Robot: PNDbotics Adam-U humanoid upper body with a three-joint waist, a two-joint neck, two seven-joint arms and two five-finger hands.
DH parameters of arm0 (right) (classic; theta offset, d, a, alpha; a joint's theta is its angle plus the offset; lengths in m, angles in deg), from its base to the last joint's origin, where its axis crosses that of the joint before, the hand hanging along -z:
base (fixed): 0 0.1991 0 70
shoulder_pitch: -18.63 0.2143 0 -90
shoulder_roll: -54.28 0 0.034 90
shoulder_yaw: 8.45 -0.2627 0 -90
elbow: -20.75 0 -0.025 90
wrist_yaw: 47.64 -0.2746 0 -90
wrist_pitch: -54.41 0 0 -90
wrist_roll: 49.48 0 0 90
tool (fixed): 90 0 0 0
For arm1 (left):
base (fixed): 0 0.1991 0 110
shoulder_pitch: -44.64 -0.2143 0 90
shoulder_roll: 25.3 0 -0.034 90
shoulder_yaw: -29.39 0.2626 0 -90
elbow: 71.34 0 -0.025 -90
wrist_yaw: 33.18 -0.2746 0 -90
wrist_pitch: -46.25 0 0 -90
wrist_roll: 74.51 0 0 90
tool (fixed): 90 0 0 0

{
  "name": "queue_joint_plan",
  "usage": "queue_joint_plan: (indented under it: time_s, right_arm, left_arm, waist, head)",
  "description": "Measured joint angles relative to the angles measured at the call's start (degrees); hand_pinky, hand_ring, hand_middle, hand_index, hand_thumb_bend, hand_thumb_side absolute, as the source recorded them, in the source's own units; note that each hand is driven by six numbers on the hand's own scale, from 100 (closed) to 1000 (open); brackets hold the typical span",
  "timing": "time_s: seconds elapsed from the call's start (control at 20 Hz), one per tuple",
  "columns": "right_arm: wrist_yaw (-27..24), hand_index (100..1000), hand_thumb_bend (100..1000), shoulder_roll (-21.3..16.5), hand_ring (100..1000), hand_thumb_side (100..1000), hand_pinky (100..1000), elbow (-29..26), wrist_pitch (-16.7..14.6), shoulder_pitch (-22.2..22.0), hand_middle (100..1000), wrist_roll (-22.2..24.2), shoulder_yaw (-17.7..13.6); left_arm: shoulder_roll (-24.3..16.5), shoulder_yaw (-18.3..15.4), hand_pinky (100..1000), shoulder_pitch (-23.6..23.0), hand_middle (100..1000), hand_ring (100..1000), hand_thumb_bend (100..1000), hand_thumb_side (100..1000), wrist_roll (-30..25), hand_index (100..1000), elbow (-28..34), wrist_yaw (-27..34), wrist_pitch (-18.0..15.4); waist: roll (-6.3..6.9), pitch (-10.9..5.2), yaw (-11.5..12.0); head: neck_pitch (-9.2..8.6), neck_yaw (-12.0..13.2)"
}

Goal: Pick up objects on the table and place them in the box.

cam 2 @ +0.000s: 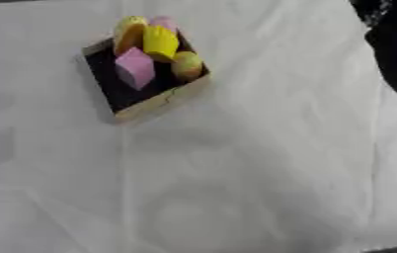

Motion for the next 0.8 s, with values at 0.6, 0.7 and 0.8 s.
queue_joint_plan:
  time_s: [0.6,0.7,0.8]
  right_arm:
    - [-1.4,795,100,0.0,908,476,1000,0.0,-0.4,2.0,608,-0.4,0.1]
    - [-1.7,796,100,0.0,908,474,1000,0.0,-0.5,2.0,610,-0.5,0.1]
    - [-1.9,798,100,0.0,910,474,1000,0.0,-0.7,2.0,614,-0.6,0.1]
  left_arm:
    - [2.4,-1.3,761,-0.3,672,712,100,578,-2.5,816,0.0,2.5,-4.1]
    - [3.0,-1.3,761,0.5,674,714,100,575,-2.5,815,0.0,2.6,-3.4]
    - [3.5,-1.2,762,1.3,675,715,100,572,-2.4,813,0.0,2.9,-2.6]
  waist:
    - [-0.1,-1.19,1.2]
    - [-0.1,-1.84,1.3]
    - [-0.1,-2.59,1.5]
  head:
    - [-0.03,0.5]
    - [-0.03,0.5]
    - [-0.02,0.2]
